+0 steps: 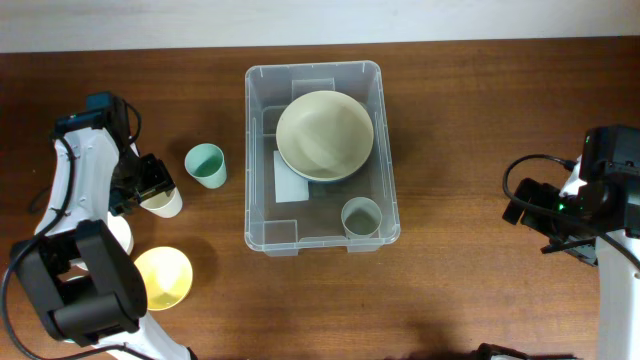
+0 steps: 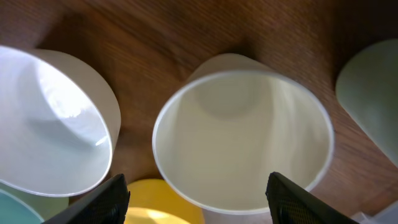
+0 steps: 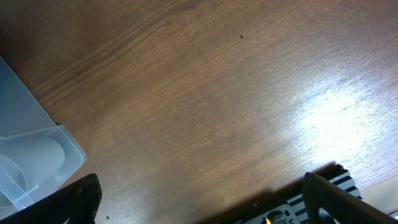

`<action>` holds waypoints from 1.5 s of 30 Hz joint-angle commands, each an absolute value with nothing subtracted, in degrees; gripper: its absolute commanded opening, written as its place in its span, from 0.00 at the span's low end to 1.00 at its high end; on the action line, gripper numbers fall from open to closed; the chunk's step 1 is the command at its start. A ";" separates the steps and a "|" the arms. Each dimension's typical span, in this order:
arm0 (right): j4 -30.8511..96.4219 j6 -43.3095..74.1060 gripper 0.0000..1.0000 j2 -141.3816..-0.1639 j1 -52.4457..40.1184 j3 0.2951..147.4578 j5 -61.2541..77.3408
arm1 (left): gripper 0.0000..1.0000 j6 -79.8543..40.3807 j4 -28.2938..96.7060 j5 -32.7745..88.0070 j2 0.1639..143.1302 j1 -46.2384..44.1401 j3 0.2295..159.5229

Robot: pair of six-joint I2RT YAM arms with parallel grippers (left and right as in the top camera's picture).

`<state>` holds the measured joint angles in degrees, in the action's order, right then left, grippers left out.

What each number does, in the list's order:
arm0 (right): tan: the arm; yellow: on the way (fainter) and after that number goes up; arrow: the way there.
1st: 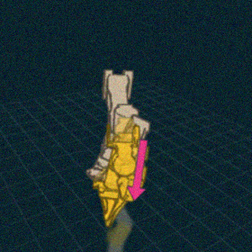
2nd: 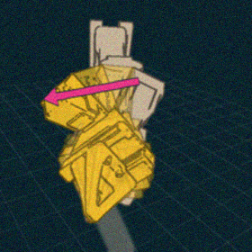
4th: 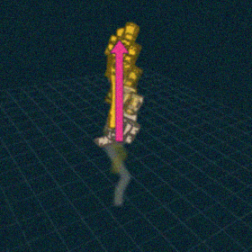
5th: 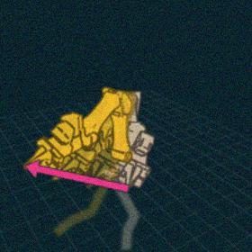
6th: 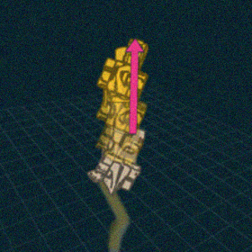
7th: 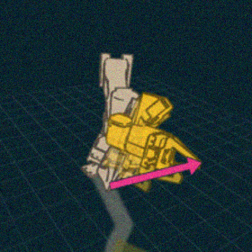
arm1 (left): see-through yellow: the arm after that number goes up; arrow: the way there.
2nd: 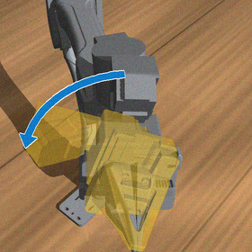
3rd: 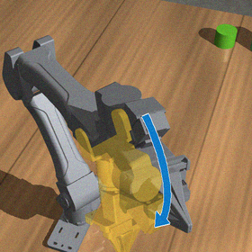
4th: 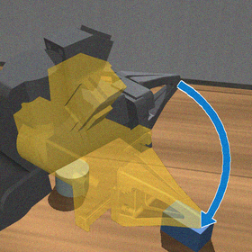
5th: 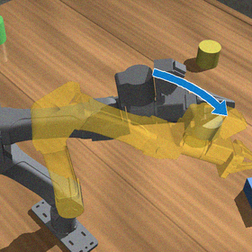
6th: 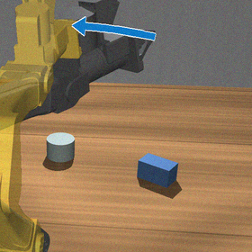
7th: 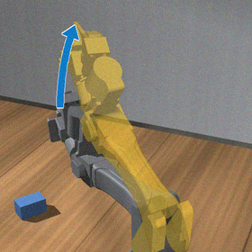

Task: Pack container
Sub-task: 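Move the left gripper to the cream cup and grasp it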

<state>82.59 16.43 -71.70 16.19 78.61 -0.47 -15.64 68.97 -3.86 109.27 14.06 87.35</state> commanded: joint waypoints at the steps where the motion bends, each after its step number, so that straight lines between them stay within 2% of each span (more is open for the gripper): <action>1: 82.46 16.29 0.99 -71.75 16.14 78.52 -0.23 | 0.73 -15.84 66.96 -5.41 109.32 14.44 84.44; 12: 82.48 16.32 0.99 -71.75 16.14 78.52 -0.23 | 0.73 -15.84 59.70 -5.37 109.32 14.41 78.89; 15: 82.48 16.32 0.99 -71.75 16.14 78.52 -0.21 | 0.70 -15.84 58.46 -5.37 109.32 14.41 78.76; 16: 82.48 16.32 0.99 -71.75 16.14 78.52 -0.21 | 0.66 -15.84 58.15 -5.37 109.32 14.41 78.76; 17: 82.50 16.32 0.99 -71.75 16.14 78.52 -0.21 | 0.52 -15.84 57.63 -5.34 109.32 14.41 78.76; 20: 82.52 16.32 0.99 -71.75 16.14 78.52 -0.21 | 0.24 -15.84 57.41 -5.34 109.32 14.41 78.76; 21: 82.50 16.32 0.99 -71.75 16.14 78.52 -0.21 | 0.17 -15.84 57.41 -5.37 109.32 14.41 78.76; 27: 82.50 16.32 0.99 -71.75 16.14 78.52 -0.23 | 0.10 -15.81 57.45 -5.37 109.32 14.41 78.78; 30: 82.48 16.29 0.99 -71.75 16.14 78.52 -0.23 | 0.01 -15.84 57.45 -5.37 109.32 14.41 78.78; 37: 82.46 16.29 0.99 -71.75 16.14 78.52 -0.23 | 0.01 -15.86 57.95 -5.37 106.80 14.41 79.44; 45: 82.48 16.32 0.99 -71.75 16.14 78.52 -0.21 | 0.01 -15.79 60.25 -1.83 93.12 14.35 81.80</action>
<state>82.59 16.40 -71.70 16.19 78.61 -0.47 -15.86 59.61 -4.64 101.41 14.06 79.31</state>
